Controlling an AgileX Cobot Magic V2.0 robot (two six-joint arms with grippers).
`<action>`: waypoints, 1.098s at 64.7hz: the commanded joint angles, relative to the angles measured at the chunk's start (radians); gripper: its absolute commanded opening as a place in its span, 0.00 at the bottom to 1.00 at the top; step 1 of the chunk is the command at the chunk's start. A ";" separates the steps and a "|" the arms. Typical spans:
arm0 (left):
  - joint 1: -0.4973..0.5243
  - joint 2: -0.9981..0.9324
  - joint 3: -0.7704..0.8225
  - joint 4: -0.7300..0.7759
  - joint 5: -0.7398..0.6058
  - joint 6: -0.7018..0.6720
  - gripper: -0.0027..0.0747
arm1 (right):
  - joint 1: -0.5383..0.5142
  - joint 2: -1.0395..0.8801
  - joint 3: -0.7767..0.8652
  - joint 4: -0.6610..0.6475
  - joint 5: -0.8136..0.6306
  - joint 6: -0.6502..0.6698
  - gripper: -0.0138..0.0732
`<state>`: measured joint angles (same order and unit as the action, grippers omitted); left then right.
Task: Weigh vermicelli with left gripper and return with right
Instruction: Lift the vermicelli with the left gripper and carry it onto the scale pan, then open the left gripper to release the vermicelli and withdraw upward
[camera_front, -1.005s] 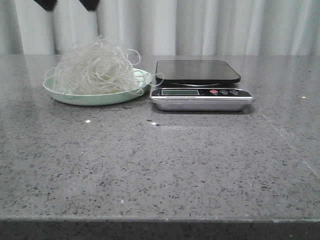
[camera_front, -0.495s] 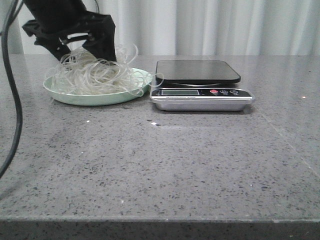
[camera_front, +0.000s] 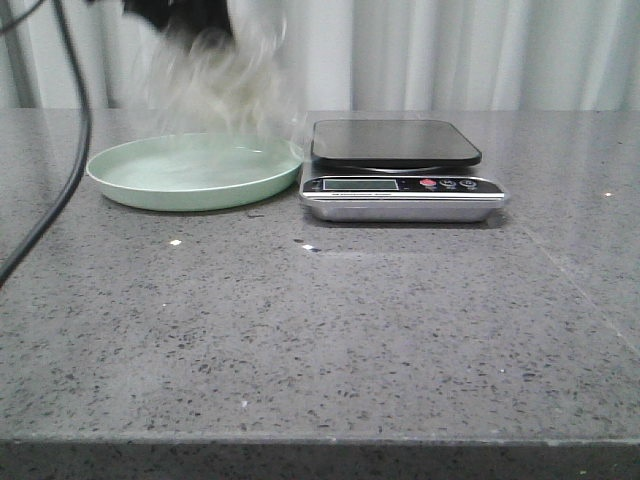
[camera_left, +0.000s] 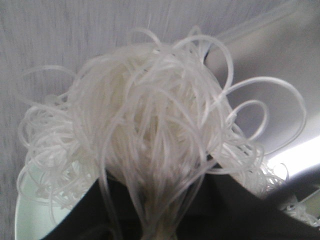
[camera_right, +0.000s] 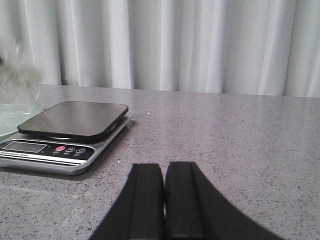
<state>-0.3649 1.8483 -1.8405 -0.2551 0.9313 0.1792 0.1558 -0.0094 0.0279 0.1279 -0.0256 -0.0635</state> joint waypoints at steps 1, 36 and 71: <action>-0.042 -0.057 -0.127 -0.085 -0.093 -0.003 0.20 | 0.000 -0.018 -0.008 -0.012 -0.071 -0.005 0.35; -0.221 0.167 -0.249 -0.075 -0.054 -0.003 0.34 | 0.000 -0.018 -0.008 -0.012 -0.071 -0.005 0.35; -0.219 0.097 -0.439 0.041 0.092 -0.003 0.74 | 0.000 -0.018 -0.008 -0.012 -0.071 -0.005 0.35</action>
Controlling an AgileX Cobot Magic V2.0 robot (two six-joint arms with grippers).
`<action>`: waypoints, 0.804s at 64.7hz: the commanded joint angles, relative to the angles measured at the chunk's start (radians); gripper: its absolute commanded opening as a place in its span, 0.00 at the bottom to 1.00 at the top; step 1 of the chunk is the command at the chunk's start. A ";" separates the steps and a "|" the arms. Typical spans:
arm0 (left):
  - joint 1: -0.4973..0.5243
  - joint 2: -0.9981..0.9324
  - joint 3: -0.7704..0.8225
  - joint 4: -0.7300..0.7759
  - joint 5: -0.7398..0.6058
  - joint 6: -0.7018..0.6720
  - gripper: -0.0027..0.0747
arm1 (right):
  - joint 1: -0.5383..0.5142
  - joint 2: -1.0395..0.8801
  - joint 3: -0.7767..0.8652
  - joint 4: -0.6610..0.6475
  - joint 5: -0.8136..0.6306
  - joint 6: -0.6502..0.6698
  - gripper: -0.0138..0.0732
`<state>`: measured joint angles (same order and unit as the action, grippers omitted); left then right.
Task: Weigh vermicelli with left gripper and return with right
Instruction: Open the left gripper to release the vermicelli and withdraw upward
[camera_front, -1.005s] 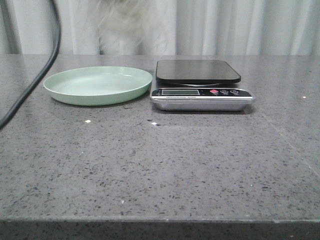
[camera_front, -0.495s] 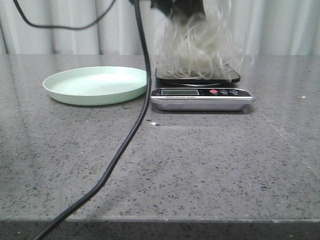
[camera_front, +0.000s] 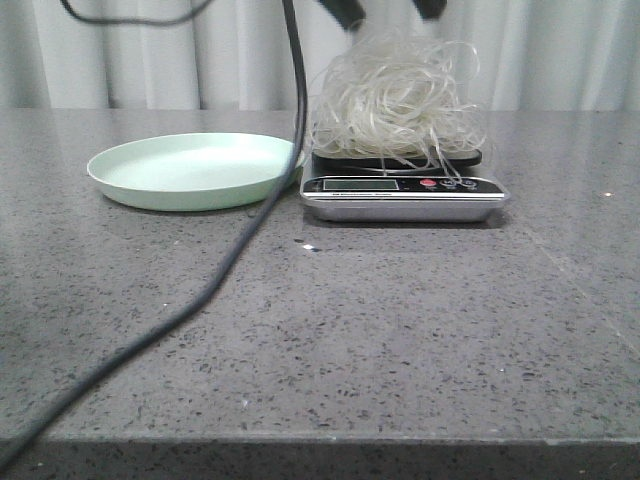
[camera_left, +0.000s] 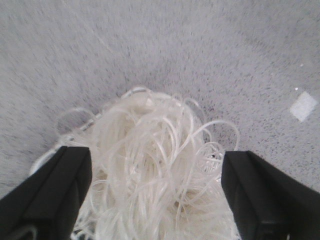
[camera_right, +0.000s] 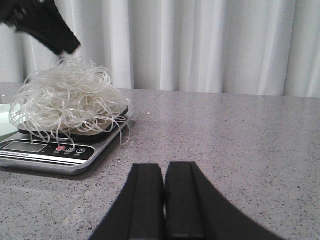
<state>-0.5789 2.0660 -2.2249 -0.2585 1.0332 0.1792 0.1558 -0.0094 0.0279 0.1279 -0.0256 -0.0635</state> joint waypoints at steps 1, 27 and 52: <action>-0.005 -0.129 -0.054 0.055 -0.005 -0.003 0.73 | 0.000 -0.018 -0.008 -0.012 -0.071 -0.005 0.35; 0.098 -0.367 0.113 0.114 0.059 0.007 0.52 | 0.000 -0.018 -0.008 -0.012 -0.071 -0.005 0.35; 0.120 -0.809 0.728 0.106 -0.214 0.060 0.38 | 0.000 -0.018 -0.008 -0.012 -0.071 -0.005 0.35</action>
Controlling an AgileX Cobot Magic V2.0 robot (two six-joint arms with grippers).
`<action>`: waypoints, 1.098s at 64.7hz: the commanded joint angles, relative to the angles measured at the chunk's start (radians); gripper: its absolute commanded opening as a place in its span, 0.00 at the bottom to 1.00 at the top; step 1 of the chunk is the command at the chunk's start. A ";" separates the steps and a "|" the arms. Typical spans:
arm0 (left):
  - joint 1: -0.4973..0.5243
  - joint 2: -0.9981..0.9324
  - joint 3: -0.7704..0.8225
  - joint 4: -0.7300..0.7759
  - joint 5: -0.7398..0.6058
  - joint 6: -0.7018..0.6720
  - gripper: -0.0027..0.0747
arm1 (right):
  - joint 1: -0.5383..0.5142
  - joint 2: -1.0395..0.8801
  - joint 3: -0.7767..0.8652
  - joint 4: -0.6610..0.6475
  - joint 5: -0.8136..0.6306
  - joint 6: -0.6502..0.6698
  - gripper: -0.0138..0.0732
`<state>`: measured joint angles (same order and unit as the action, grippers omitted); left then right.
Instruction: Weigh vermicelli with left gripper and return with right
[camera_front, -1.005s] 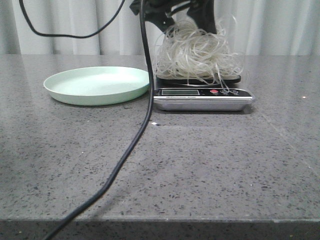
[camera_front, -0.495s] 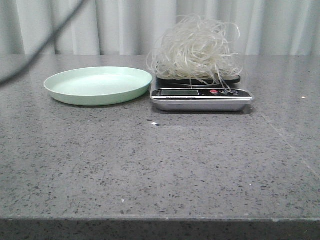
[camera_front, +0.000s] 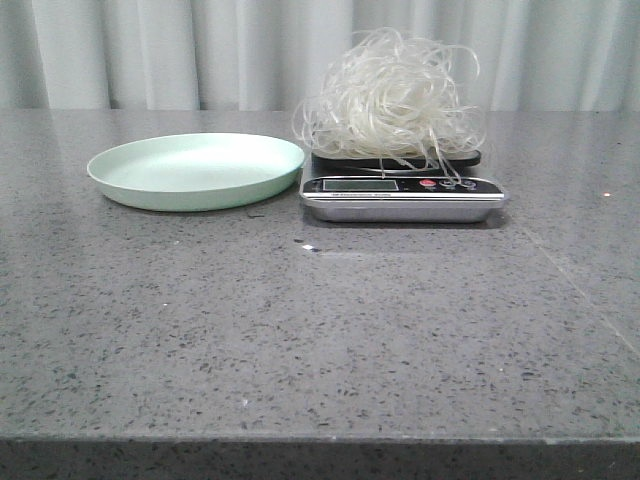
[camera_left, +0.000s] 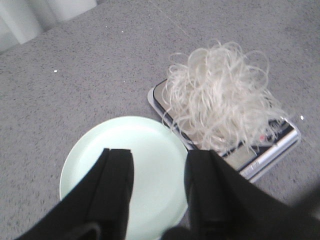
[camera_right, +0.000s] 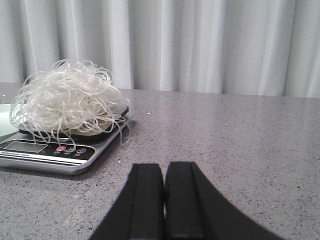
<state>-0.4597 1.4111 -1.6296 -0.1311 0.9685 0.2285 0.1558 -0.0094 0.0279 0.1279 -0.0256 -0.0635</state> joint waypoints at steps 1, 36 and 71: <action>0.001 -0.164 0.146 -0.021 -0.157 0.010 0.38 | 0.000 -0.018 -0.008 -0.012 -0.071 -0.005 0.35; 0.001 -0.864 0.943 -0.074 -0.470 0.010 0.20 | 0.001 -0.017 -0.008 -0.012 -0.071 -0.005 0.35; 0.001 -1.221 1.232 -0.113 -0.664 0.010 0.20 | -0.001 -0.017 -0.008 -0.012 -0.110 -0.005 0.35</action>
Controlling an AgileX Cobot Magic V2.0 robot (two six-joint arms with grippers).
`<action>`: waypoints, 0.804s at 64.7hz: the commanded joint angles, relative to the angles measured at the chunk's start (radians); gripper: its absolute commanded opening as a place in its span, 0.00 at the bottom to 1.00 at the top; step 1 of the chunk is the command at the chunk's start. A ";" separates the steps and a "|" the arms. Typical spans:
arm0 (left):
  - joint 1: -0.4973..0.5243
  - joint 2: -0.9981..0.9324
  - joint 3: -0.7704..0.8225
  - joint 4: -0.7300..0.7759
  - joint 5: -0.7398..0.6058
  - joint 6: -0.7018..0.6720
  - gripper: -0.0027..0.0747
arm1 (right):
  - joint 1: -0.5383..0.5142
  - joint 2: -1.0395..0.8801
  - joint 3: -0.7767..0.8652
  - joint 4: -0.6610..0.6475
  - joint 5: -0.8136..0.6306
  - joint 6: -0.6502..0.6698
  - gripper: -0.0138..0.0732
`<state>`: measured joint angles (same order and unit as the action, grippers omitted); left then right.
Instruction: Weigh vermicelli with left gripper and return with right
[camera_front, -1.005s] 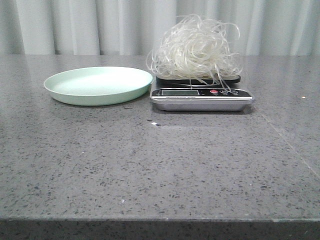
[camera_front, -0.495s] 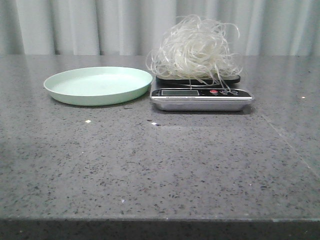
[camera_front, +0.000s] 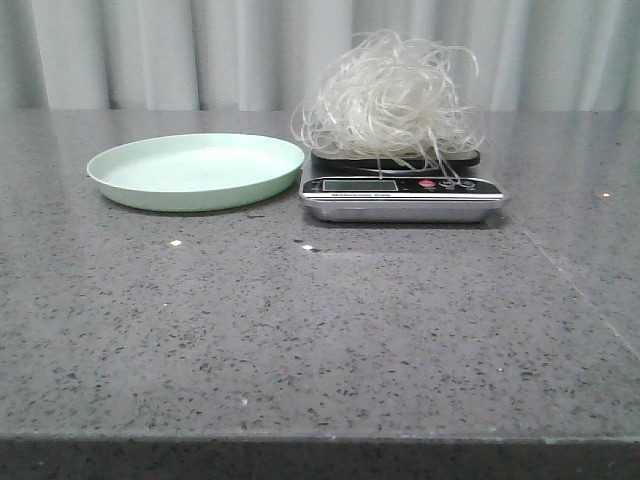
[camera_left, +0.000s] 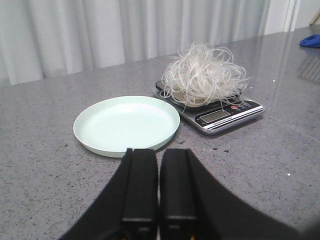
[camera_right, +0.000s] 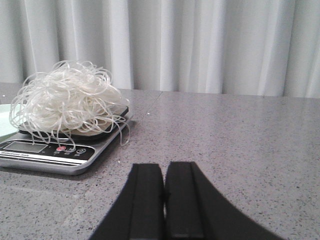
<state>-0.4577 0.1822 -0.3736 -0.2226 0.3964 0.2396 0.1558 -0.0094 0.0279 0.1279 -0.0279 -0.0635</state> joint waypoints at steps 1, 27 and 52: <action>-0.001 0.008 -0.025 -0.021 -0.094 -0.001 0.20 | -0.001 -0.017 -0.008 -0.012 -0.121 -0.005 0.35; -0.001 0.008 -0.025 -0.024 -0.110 -0.001 0.20 | -0.001 0.172 -0.331 -0.003 0.171 0.042 0.35; -0.001 0.008 -0.025 -0.024 -0.121 -0.001 0.20 | -0.001 0.573 -0.536 0.001 0.285 0.046 0.35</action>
<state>-0.4577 0.1803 -0.3713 -0.2300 0.3629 0.2396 0.1558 0.4994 -0.4722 0.1301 0.3312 -0.0236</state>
